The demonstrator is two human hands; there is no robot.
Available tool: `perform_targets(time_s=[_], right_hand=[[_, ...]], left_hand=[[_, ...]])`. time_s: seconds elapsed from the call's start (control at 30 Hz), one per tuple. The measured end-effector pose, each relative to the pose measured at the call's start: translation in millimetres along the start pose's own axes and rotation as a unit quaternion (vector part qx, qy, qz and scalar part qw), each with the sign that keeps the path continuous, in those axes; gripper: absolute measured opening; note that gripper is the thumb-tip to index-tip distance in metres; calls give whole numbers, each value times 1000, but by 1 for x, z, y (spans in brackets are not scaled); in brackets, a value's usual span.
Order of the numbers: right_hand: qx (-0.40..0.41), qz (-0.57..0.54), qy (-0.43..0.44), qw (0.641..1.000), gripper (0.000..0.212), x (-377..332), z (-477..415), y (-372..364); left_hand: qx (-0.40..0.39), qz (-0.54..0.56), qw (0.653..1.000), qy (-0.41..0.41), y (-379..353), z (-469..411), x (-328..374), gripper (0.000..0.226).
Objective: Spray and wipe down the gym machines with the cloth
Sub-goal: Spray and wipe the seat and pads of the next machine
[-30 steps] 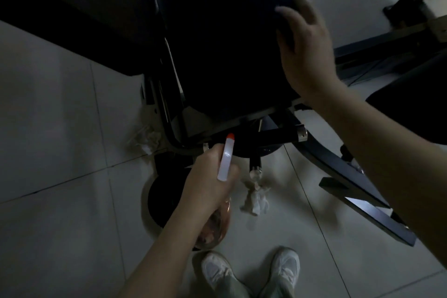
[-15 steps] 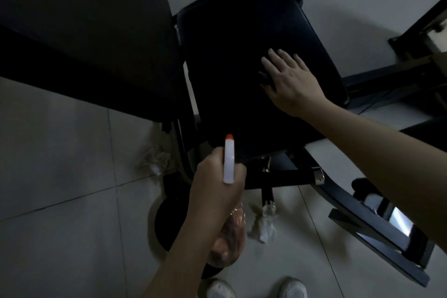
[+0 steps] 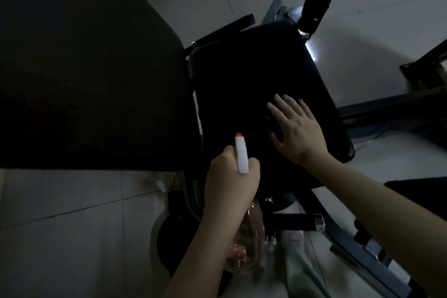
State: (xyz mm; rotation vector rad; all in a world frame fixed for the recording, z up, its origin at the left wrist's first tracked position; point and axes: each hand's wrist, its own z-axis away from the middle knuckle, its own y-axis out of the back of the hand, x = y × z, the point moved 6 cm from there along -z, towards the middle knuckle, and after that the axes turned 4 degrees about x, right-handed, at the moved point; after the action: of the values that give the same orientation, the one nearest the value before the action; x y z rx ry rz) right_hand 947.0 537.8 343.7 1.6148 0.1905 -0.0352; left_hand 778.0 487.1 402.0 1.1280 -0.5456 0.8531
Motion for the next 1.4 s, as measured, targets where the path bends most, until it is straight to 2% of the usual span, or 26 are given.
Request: perform_targets(time_s=[0.2, 0.33, 0.43, 0.77, 0.9, 1.0, 1.17, 1.33, 1.4], right_hand=[[-6, 1, 75, 997, 61, 17, -59, 1], [24, -11, 29, 999, 59, 33, -98, 5], [42, -21, 38, 998, 57, 31, -95, 2], [45, -25, 43, 998, 56, 31, -99, 5], [44, -19, 44, 998, 56, 34, -99, 4], [49, -23, 46, 997, 56, 35, -99, 5], [50, -27, 47, 997, 57, 34, -99, 6], [33, -43, 57, 997, 58, 37, -99, 6], [30, -51, 58, 997, 60, 38, -100, 6]], left_hand=[[51, 22, 998, 20, 8, -47, 27, 15], [77, 37, 996, 36, 13, -83, 43, 25], [113, 41, 991, 53, 16, -108, 48, 31], [146, 110, 974, 134, 19, -168, 54, 21], [125, 90, 978, 142, 15, -170, 50, 25], [112, 95, 981, 128, 17, -163, 51, 16], [140, 81, 978, 135, 20, -143, 45, 12], [97, 69, 990, 75, 24, -106, 47, 12], [99, 86, 987, 89, 23, -89, 40, 16]])
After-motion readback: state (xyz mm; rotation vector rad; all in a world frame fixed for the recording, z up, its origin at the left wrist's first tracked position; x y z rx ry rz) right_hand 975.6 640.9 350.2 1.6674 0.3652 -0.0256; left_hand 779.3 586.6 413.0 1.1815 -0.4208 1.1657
